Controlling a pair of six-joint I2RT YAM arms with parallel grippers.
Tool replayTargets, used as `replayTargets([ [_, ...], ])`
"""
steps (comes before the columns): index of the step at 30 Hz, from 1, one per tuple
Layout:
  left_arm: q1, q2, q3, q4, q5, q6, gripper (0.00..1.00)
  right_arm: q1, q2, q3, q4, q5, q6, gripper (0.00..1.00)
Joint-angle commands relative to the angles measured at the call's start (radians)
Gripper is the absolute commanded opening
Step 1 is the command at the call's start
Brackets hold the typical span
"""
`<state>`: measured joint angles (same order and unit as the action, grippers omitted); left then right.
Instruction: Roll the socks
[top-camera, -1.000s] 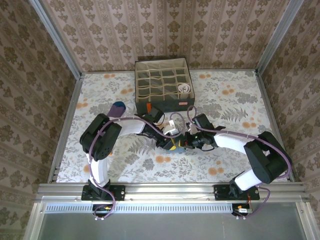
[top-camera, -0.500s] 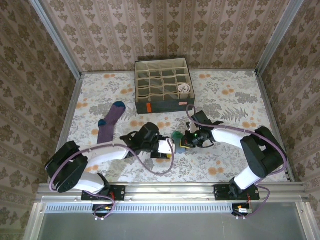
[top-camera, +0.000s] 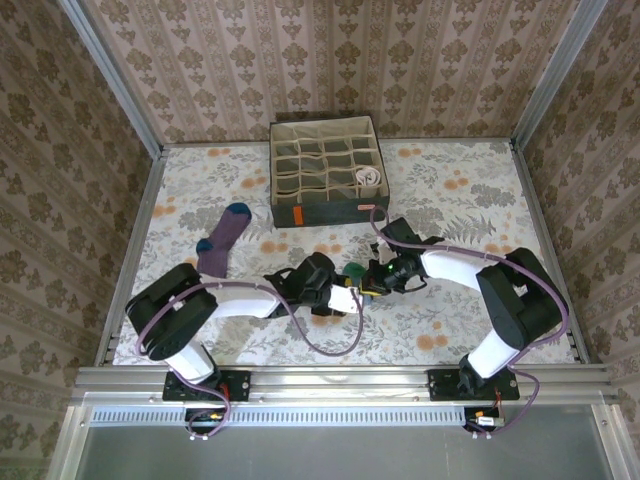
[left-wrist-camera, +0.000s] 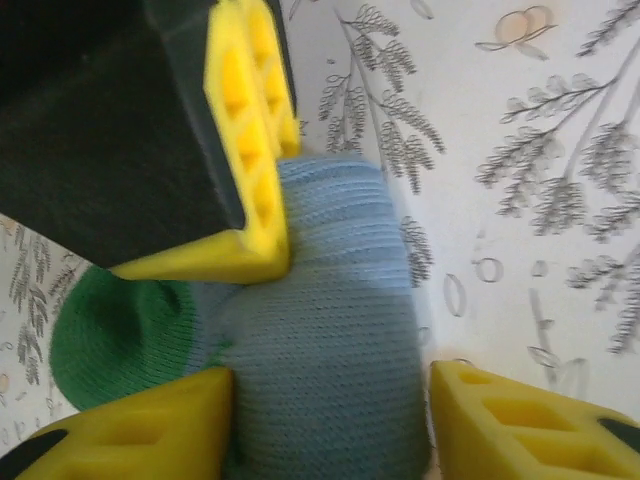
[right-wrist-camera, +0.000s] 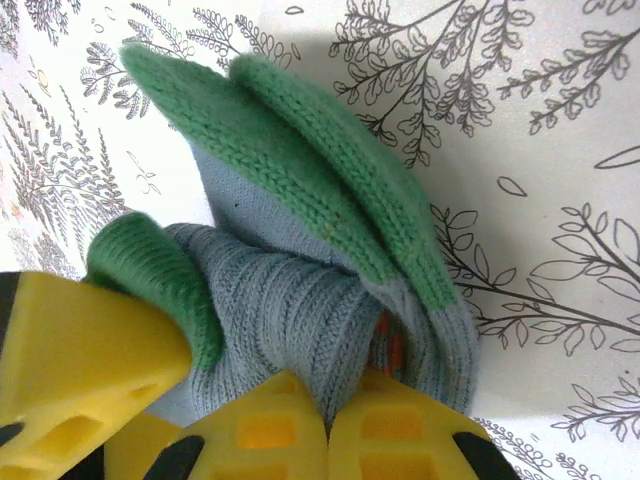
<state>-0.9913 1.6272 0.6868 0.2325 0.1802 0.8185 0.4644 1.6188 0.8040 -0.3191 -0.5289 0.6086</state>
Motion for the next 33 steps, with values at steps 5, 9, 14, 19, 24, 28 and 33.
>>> replayTargets([
  [5,0.066,0.060,0.136,-0.292,0.197,-0.073,0.00,-0.008,-0.055,-0.055,-0.016,0.002,-0.010,0.19],
  [9,0.098,0.076,0.198,-0.436,0.303,-0.116,0.00,-0.013,-0.162,-0.076,0.034,-0.007,-0.020,0.45],
  [14,0.139,0.169,0.331,-0.641,0.481,-0.206,0.01,-0.013,-0.294,-0.113,0.027,0.062,-0.070,0.52],
  [19,0.166,0.322,0.465,-0.804,0.603,-0.295,0.02,-0.001,-0.351,-0.211,0.116,0.090,-0.043,0.53],
  [24,0.170,0.347,0.477,-0.770,0.617,-0.374,0.02,0.034,-0.338,-0.249,0.156,0.116,-0.027,0.57],
  [28,0.168,0.344,0.476,-0.746,0.622,-0.395,0.02,0.051,-0.297,-0.243,0.168,0.136,-0.024,0.56],
  [33,0.165,0.311,0.439,-0.704,0.614,-0.384,0.02,0.048,-0.200,-0.216,0.119,0.183,-0.003,0.31],
])
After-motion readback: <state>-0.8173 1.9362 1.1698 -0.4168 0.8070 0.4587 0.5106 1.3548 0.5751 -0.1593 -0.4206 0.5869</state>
